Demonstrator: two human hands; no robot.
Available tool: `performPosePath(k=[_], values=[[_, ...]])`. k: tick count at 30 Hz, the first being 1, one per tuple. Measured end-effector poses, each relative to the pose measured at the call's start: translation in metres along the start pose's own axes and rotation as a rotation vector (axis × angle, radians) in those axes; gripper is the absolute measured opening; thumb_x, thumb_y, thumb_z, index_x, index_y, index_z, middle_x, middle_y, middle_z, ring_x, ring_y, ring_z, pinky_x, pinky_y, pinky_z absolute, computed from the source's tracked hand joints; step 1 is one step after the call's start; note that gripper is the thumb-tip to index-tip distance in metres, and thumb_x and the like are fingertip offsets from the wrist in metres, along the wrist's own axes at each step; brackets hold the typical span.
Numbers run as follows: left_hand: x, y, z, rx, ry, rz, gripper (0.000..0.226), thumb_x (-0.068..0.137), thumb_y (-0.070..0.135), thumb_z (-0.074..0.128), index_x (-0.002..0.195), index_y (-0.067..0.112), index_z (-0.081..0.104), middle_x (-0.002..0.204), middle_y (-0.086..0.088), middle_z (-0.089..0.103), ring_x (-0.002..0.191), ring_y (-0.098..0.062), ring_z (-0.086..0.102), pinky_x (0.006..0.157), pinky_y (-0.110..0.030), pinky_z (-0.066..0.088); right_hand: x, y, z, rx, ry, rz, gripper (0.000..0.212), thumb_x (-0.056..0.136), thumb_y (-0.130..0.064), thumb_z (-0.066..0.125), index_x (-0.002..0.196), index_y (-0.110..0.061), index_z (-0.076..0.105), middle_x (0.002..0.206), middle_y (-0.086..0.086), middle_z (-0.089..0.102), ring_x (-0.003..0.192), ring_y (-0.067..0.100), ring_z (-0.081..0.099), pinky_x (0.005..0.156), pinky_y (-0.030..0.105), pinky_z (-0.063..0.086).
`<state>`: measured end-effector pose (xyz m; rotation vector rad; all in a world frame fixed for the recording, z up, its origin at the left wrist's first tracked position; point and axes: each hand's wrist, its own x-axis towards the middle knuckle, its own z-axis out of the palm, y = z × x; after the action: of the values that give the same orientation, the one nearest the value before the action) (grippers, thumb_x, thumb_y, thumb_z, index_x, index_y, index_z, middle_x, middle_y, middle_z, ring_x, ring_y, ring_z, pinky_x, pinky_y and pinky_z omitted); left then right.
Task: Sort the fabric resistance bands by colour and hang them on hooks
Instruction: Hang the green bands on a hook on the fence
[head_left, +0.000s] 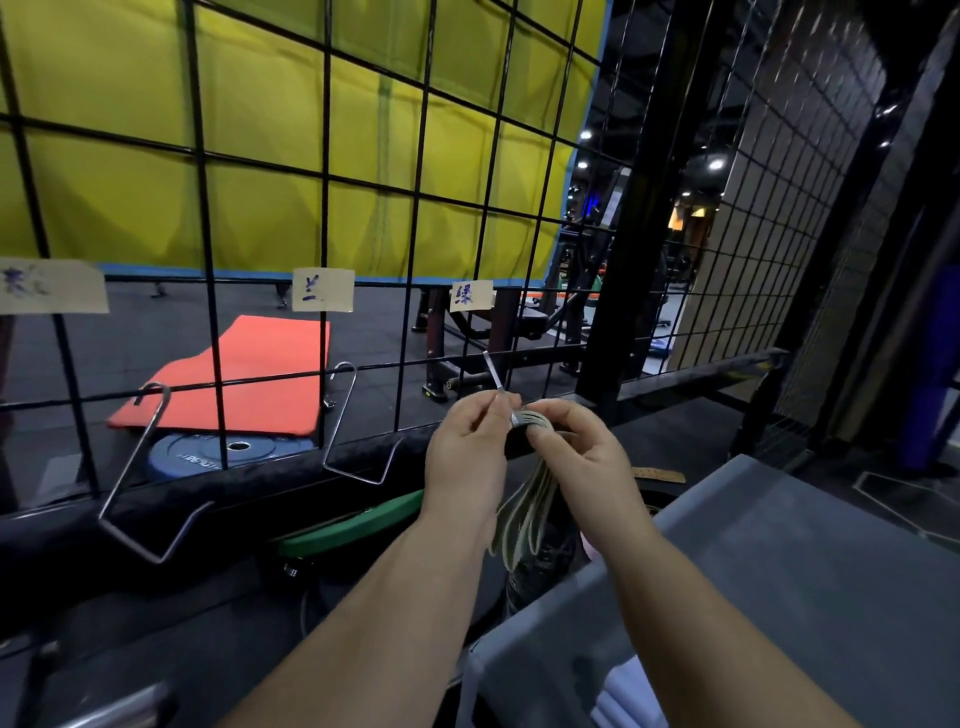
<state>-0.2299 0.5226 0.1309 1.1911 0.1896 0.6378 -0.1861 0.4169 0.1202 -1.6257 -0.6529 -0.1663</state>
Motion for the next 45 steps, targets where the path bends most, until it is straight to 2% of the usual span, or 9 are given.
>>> performPosePath(k=[3, 8, 20, 28, 35, 37, 39, 42, 45], values=[[0.0, -0.002, -0.001, 0.024, 0.013, -0.002, 0.017, 0.095, 0.024, 0.059, 0.086, 0.026, 0.073, 0.099, 0.004, 0.072, 0.099, -0.011, 0.066, 0.089, -0.031, 0.051, 0.003, -0.003, 0.002, -0.075, 0.045, -0.032, 0.015, 0.091, -0.027, 0.063, 0.097, -0.038, 0.07, 0.109, -0.012, 0.061, 0.101, 0.007, 0.06, 0.093, 0.034, 0.051], [-0.002, 0.003, 0.0, -0.01, 0.016, 0.003, 0.014, 0.095, 0.018, 0.058, 0.098, 0.018, 0.072, 0.101, 0.008, 0.072, 0.092, 0.0, 0.066, 0.078, -0.015, 0.047, 0.006, -0.006, 0.006, -0.183, 0.049, -0.112, 0.012, 0.094, -0.025, 0.061, 0.092, -0.034, 0.069, 0.096, -0.024, 0.06, 0.1, 0.001, 0.057, 0.09, 0.03, 0.048], [-0.004, -0.003, -0.001, 0.006, 0.072, 0.058, 0.017, 0.093, 0.021, 0.061, 0.083, 0.028, 0.072, 0.097, 0.011, 0.072, 0.098, -0.009, 0.066, 0.089, -0.03, 0.052, 0.006, -0.001, 0.013, -0.307, 0.137, -0.098, 0.013, 0.095, -0.039, 0.056, 0.091, -0.033, 0.067, 0.096, -0.013, 0.059, 0.091, -0.003, 0.054, 0.073, 0.02, 0.041], [-0.006, -0.005, -0.002, 0.012, 0.065, 0.071, 0.015, 0.096, 0.018, 0.056, 0.089, 0.023, 0.068, 0.092, 0.013, 0.073, 0.089, 0.001, 0.066, 0.085, -0.024, 0.048, -0.02, 0.025, 0.01, -0.244, 0.075, -0.217, 0.033, 0.092, -0.034, 0.051, 0.122, -0.039, 0.062, 0.118, -0.012, 0.062, 0.118, 0.003, 0.052, 0.095, 0.007, 0.036], [-0.01, -0.008, -0.011, 0.242, -0.025, 0.181, 0.02, 0.098, 0.022, 0.053, 0.093, 0.037, 0.065, 0.093, 0.02, 0.068, 0.09, 0.008, 0.061, 0.079, -0.016, 0.045, -0.021, 0.018, 0.007, 0.0, -0.042, 0.002, 0.027, 0.101, -0.026, 0.049, 0.121, -0.036, 0.063, 0.121, -0.015, 0.065, 0.116, -0.004, 0.055, 0.101, 0.02, 0.042], [-0.014, -0.008, -0.012, 0.306, -0.041, 0.19, 0.021, 0.098, 0.023, 0.052, 0.098, 0.042, 0.062, 0.095, 0.02, 0.067, 0.091, 0.014, 0.058, 0.074, -0.005, 0.042, -0.019, 0.013, 0.005, 0.09, -0.054, 0.085, 0.033, 0.104, -0.039, 0.038, 0.119, -0.031, 0.066, 0.117, -0.009, 0.069, 0.107, -0.005, 0.061, 0.091, 0.012, 0.044], [-0.015, -0.008, -0.014, 0.369, -0.033, 0.212, 0.023, 0.098, 0.022, 0.053, 0.105, 0.043, 0.061, 0.095, 0.025, 0.064, 0.09, 0.021, 0.055, 0.072, 0.002, 0.039, -0.014, 0.013, 0.004, 0.118, -0.027, 0.161, 0.039, 0.104, -0.046, 0.033, 0.11, -0.033, 0.07, 0.104, -0.009, 0.073, 0.091, 0.0, 0.066, 0.077, 0.017, 0.048], [-0.015, -0.01, -0.015, 0.467, -0.026, 0.269, 0.026, 0.097, 0.021, 0.054, 0.116, 0.035, 0.065, 0.092, 0.033, 0.06, 0.088, 0.025, 0.052, 0.074, 0.004, 0.036, -0.004, 0.015, 0.004, 0.126, -0.005, 0.313, 0.029, 0.093, -0.052, 0.052, 0.098, -0.032, 0.072, 0.097, -0.004, 0.074, 0.098, 0.016, 0.068, 0.087, 0.039, 0.054], [-0.017, -0.012, -0.017, 0.534, -0.044, 0.304, 0.029, 0.097, 0.019, 0.054, 0.12, 0.033, 0.064, 0.092, 0.033, 0.06, 0.091, 0.022, 0.054, 0.077, 0.003, 0.037, 0.003, 0.017, 0.006, 0.186, -0.05, 0.459, 0.048, 0.074, -0.062, 0.067, 0.106, -0.026, 0.071, 0.102, 0.005, 0.072, 0.1, 0.025, 0.066, 0.094, 0.05, 0.05]])
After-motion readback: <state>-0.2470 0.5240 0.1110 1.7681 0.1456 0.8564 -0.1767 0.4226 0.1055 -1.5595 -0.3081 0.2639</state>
